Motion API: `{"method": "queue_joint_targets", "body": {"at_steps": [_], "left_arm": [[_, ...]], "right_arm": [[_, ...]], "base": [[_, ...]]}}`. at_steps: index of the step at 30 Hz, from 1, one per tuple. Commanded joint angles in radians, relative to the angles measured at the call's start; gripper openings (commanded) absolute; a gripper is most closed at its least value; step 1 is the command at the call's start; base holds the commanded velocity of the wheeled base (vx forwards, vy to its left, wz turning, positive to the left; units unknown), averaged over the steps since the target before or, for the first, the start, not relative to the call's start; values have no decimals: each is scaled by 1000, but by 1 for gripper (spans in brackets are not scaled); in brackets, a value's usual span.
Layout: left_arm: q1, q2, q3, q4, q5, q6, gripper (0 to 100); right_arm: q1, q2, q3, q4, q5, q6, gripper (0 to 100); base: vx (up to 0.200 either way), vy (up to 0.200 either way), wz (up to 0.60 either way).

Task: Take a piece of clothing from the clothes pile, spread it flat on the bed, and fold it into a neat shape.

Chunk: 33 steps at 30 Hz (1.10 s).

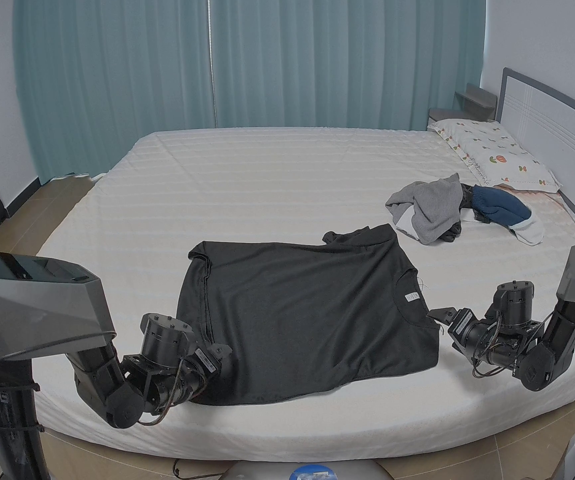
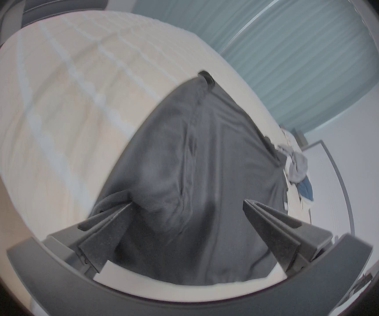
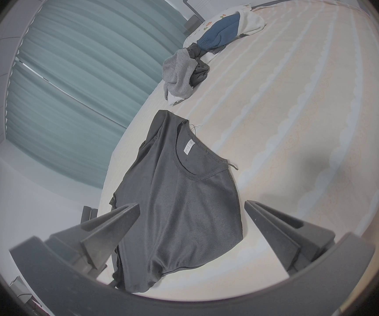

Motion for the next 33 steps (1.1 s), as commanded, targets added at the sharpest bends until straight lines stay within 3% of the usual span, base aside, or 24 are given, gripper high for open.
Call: {"method": "queue_joint_targets", "body": {"at_steps": [1, 10, 11, 18, 27, 33], "left_arm": [[53, 24, 12, -48, 13, 3, 100], [128, -48, 85, -49, 13, 37, 100], [165, -60, 107, -51, 13, 66, 100], [231, -119, 125, -48, 4, 122, 100], [225, -50, 62, -57, -114, 164, 100], [220, 9, 9, -51, -120, 166, 100]], "right_arm": [[0, 7, -1, 0, 1, 0, 100], [-6, 4, 1, 0, 1, 0, 100], [-6, 4, 1, 0, 1, 2, 100], [-6, 7, -1, 0, 1, 2, 100], [-6, 7, -1, 0, 1, 2, 100], [-6, 10, -2, 0, 1, 2, 100]], "base": [[0, 0, 0], [0, 0, 0], [0, 0, 0], [0, 0, 0], [0, 0, 0], [0, 0, 0]]}}
